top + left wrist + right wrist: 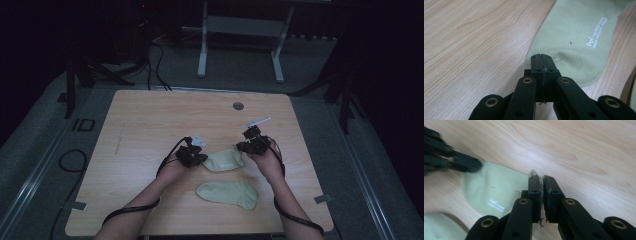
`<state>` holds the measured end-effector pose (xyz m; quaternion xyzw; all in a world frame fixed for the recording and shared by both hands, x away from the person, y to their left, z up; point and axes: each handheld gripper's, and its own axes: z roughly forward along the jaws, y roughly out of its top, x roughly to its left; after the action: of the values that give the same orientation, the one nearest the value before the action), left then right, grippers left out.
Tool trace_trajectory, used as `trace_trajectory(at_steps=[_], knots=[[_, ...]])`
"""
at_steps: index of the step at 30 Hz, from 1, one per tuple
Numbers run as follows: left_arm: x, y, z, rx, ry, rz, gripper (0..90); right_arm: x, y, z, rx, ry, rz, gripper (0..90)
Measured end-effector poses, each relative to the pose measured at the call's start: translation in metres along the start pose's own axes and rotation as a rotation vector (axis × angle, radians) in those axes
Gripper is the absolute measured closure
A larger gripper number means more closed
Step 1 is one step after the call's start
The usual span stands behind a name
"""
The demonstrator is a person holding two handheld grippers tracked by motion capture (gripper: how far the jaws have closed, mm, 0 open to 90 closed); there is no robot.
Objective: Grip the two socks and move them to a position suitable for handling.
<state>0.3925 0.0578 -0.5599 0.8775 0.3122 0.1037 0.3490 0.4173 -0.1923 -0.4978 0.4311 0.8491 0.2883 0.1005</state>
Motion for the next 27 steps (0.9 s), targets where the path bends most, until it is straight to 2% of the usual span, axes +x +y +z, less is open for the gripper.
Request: trace_trajectory(at_steps=[4,6,8,10,11,13,14,16,19,21,22,23,27], knots=[[0.000,0.001,0.000,0.003,-0.001,-0.001,89.1,-0.014,-0.009,0.007,0.030,-0.006,0.025,83.9],[0.000,0.001,0.000,0.001,0.001,-0.003,89.1,-0.020,-0.013,0.008,0.034,-0.014,0.033,80.6],[0.001,0.000,0.000,-0.001,-0.002,-0.006,89.0,-0.024,-0.015,0.006,0.038,-0.036,0.039,76.5],[0.002,0.000,0.000,-0.006,-0.006,-0.010,88.4,-0.029,-0.016,0.001,0.034,-0.037,0.054,74.9],[0.003,0.001,-0.001,-0.010,-0.011,-0.023,86.6,-0.030,-0.016,-0.002,0.024,-0.046,0.060,75.0],[0.004,0.001,-0.002,-0.015,-0.016,-0.034,86.1,-0.030,-0.015,-0.007,0.009,-0.050,0.060,75.3],[0.001,0.005,-0.007,-0.035,-0.022,-0.033,86.2,-0.028,-0.013,-0.016,-0.015,-0.052,0.047,79.9],[-0.006,0.010,-0.012,-0.048,-0.032,-0.019,86.3,-0.021,-0.011,-0.021,-0.036,-0.049,0.025,84.6],[-0.014,0.015,-0.014,-0.042,-0.045,-0.005,86.4,-0.010,-0.014,-0.020,-0.047,-0.012,0.009,89.3],[-0.021,0.017,-0.011,-0.020,-0.048,0.012,86.5,-0.003,-0.019,-0.013,-0.030,-0.009,-0.015,89.4],[-0.021,0.017,-0.011,-0.020,-0.048,0.012,86.5,-0.003,-0.019,-0.013,-0.030,-0.009,-0.015,89.4],[-0.022,0.014,-0.007,0.001,-0.040,0.008,86.6,-0.001,-0.025,-0.004,-0.008,-0.001,-0.016,89.4],[-0.017,0.007,-0.001,0.033,-0.028,-0.007,87.3,-0.005,-0.039,0.010,0.046,-0.026,-0.013,89.3]])
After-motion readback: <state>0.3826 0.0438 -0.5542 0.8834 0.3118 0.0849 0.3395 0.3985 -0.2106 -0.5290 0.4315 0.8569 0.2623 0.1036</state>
